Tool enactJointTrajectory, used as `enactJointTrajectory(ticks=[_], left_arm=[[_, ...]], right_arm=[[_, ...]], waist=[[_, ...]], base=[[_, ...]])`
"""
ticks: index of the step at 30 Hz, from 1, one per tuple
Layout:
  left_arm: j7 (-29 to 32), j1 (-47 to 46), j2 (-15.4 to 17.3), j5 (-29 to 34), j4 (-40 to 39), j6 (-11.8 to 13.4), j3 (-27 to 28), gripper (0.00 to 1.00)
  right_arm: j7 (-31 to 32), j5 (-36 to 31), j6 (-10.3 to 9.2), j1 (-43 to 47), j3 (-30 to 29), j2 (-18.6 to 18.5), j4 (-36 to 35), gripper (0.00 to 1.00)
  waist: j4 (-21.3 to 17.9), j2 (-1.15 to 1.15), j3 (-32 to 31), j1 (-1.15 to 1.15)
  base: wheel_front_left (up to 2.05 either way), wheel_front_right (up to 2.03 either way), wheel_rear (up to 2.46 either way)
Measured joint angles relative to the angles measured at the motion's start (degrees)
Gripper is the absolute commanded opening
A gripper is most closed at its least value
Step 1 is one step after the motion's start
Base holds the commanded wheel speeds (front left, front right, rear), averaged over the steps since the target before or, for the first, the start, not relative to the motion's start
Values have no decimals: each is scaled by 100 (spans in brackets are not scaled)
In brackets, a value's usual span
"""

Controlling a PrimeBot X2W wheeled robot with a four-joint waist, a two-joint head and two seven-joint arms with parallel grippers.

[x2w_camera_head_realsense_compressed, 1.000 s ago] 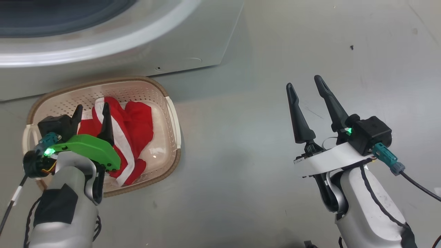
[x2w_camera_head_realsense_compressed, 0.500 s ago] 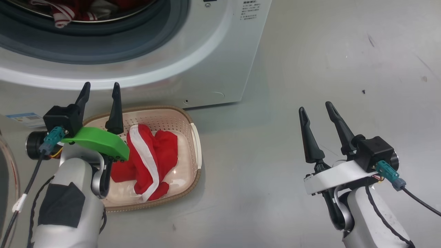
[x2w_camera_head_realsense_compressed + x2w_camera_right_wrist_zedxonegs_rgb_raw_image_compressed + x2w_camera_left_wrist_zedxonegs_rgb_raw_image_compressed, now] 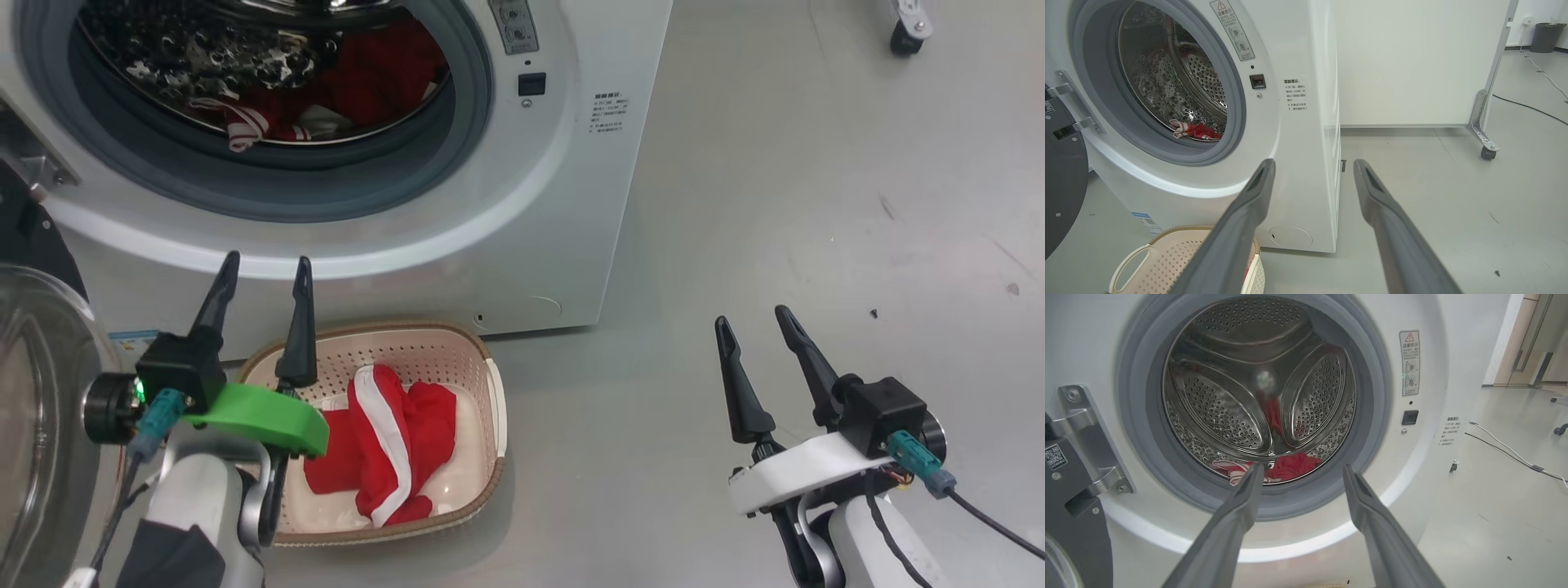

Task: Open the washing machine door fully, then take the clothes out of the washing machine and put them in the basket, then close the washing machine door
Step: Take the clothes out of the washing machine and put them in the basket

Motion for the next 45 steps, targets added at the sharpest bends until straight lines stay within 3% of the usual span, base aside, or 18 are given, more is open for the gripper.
enactJointTrajectory(ticks=[9, 19, 45], left_arm=[[0, 865, -73, -2, -380, 9, -274, 100], [1, 1767, -71, -1, -824, 259, -337, 100], [90, 2697, -33, 0, -1798, 453, -348, 100]], right_arm=[[0, 1, -10, 408, -53, 4, 4, 100], [0, -29, -59, 692, -181, 16, -32, 100], [0, -51, -68, 999, -126, 23, -197, 100]], waist=[[94, 0, -452, 0], [254, 0, -732, 0], [355, 0, -843, 0]], base=[[0, 0, 0], [0, 0, 0], [0, 0, 0]])
